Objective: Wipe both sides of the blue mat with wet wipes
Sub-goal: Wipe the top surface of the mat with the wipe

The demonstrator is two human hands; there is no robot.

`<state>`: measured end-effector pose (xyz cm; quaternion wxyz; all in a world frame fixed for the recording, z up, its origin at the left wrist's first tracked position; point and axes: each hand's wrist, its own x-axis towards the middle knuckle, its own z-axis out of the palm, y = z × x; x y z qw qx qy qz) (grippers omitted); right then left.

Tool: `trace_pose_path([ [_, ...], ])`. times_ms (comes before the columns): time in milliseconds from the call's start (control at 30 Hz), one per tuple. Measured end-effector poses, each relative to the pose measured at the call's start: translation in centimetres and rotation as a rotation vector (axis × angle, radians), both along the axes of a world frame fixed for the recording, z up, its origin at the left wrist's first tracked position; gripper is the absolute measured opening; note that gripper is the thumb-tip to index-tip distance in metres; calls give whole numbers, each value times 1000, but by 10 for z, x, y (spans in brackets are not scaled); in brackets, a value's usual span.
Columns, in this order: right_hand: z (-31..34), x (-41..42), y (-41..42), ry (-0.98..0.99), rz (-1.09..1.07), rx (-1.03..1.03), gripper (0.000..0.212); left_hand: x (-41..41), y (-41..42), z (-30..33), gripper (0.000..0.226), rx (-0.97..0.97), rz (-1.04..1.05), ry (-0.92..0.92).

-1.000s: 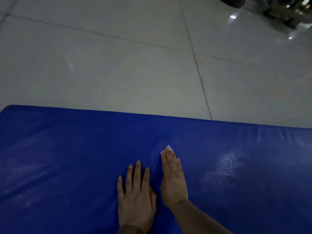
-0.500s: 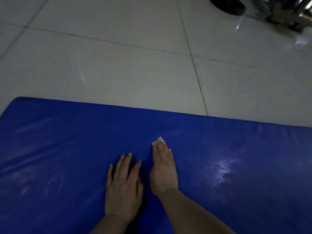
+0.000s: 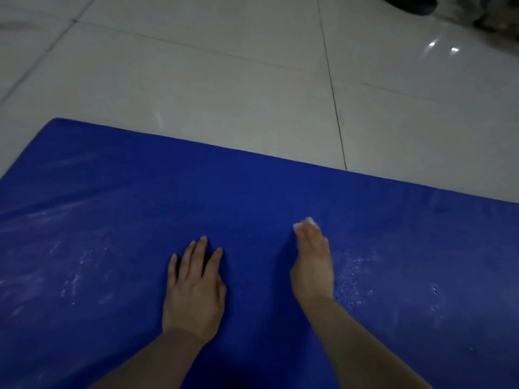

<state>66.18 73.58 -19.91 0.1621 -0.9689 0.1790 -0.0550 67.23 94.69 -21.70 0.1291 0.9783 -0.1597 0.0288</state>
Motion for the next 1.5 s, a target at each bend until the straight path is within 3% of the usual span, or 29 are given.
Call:
trace_pose_path([
  [67, -3, -17, -20, -29, -213, 29, 72, 0, 0, 0, 54, 6, -1, 11],
  [133, -9, -21, -16, -47, -296, 18, 68, 1, 0, 0, 54, 3, 0, 14],
  [233, -14, -13, 41, -47, -23, -45, 66, 2, -1, -2, 48, -20, -4, -7],
  [333, -19, -19, 68, -72, 155, 90, 72, 2, 0, -2, 51, -59, -4, -15],
  [500, -5, -40, -2, -9, -282, 76, 70, 1, 4, -1, 51, -80, -17, -3],
  [567, -3, -39, 1, 35, -337, 27, 73, 1, 4, -1, 51, -97, -24, -5],
  [633, -3, -33, 36, 47, -205, 59, 69, 0, 5, -3, 52, -104, -25, -9],
  [733, -10, -32, 75, -25, 161, -4, 78, 1, 6, -3, 52, -125, -18, 1],
  [800, -11, -34, 59, -34, 208, 12, 82, 1, 5, -3, 51, -135, -18, -1],
  [933, -4, -53, -8, 8, -280, 21, 70, 1, 3, -2, 49, -119, -19, -12],
  [1000, -1, -53, -3, 24, -353, -9, 71, 1, 2, -3, 50, -107, -9, -8],
  [1133, -7, -47, 75, 35, 40, 56, 72, 1, 2, -1, 48, -122, -5, 10],
  [1233, -13, -51, 89, -29, 113, 56, 86, 0, 4, 3, 44, -168, -25, 27],
  [1367, -2, -64, 34, 38, -139, -29, 82, -8, 15, 6, 45, -246, -103, 14],
  [1500, 3, -79, 14, 75, -341, 0, 74, -35, 28, 4, 53, -158, -171, 13],
])
